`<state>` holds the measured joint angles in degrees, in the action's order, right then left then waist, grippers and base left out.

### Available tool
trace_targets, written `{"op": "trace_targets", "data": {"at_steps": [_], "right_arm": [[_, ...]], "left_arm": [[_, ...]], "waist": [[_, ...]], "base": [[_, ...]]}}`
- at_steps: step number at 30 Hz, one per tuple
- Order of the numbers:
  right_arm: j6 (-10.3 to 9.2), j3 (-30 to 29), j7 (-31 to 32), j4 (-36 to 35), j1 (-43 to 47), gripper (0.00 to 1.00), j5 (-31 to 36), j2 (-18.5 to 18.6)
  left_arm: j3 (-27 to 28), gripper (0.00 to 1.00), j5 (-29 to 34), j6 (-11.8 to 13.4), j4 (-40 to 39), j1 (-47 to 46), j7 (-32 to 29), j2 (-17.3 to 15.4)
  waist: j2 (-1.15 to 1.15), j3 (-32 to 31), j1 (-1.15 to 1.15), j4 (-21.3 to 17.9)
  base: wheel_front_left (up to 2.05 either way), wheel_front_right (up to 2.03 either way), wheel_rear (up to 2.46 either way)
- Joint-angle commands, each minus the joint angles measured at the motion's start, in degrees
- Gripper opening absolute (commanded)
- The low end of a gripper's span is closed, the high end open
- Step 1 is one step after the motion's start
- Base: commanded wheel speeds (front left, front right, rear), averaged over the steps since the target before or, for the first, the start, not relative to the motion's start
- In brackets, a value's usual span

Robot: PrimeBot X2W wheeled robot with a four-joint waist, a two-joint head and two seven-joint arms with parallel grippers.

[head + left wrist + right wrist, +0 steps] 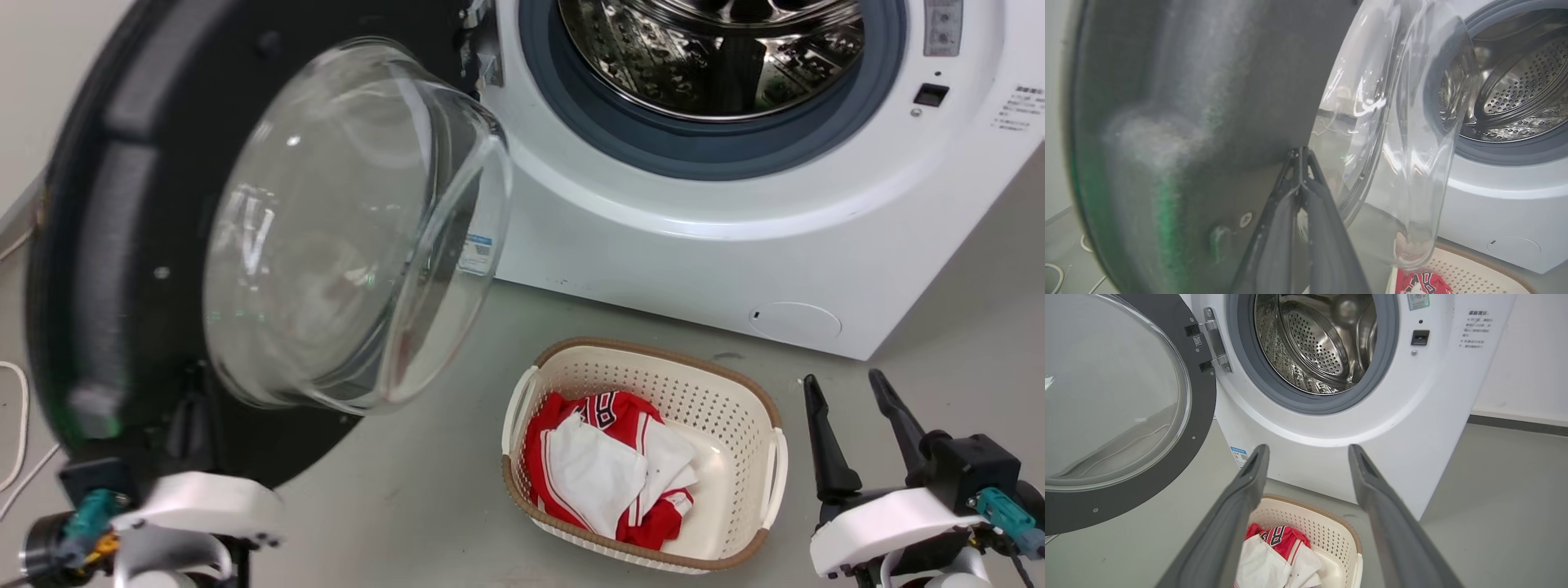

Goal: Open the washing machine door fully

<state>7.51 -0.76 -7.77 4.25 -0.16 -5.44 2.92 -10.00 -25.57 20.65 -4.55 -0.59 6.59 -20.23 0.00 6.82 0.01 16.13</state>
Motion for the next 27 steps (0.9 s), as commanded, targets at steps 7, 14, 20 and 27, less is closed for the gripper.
{"op": "trace_targets", "data": {"at_steps": [7, 14, 20, 27], "right_arm": [[-0.04, -0.41, 0.22, -0.04, -1.27, 1.0, 1.15, -0.09], [-0.04, -0.26, 0.57, -0.53, -2.39, 1.0, 1.69, -0.09], [-0.04, -0.72, 0.5, -0.79, -2.78, 1.0, 1.69, -0.09], [-0.04, -0.87, 0.55, -0.53, -3.04, 1.0, 1.52, -0.09]], "left_arm": [[7.9, 0.0, -4.98, -1.63, 6.52, -4.31, 3.75, -2.58], [12.07, 0.0, -7.23, -4.86, 14.61, -9.26, 6.3, -5.77], [14.49, 0.0, -7.9, -6.7, 20.11, -12.71, 7.49, -7.98], [15.32, 0.0, -7.65, -8.8, 24.81, -15.0, 8.16, -8.53]], "waist": [[0.0, 1.49, -0.01, -1.13], [0.0, 2.6, -0.01, -1.81], [0.0, 3.27, -0.01, -2.3], [0.0, 3.4, -0.01, -2.66]], "base": [[0.0, 0.0, 0.0], [0.0, 0.0, 0.0], [0.0, 0.0, 0.0], [0.0, 0.0, 0.0]]}}
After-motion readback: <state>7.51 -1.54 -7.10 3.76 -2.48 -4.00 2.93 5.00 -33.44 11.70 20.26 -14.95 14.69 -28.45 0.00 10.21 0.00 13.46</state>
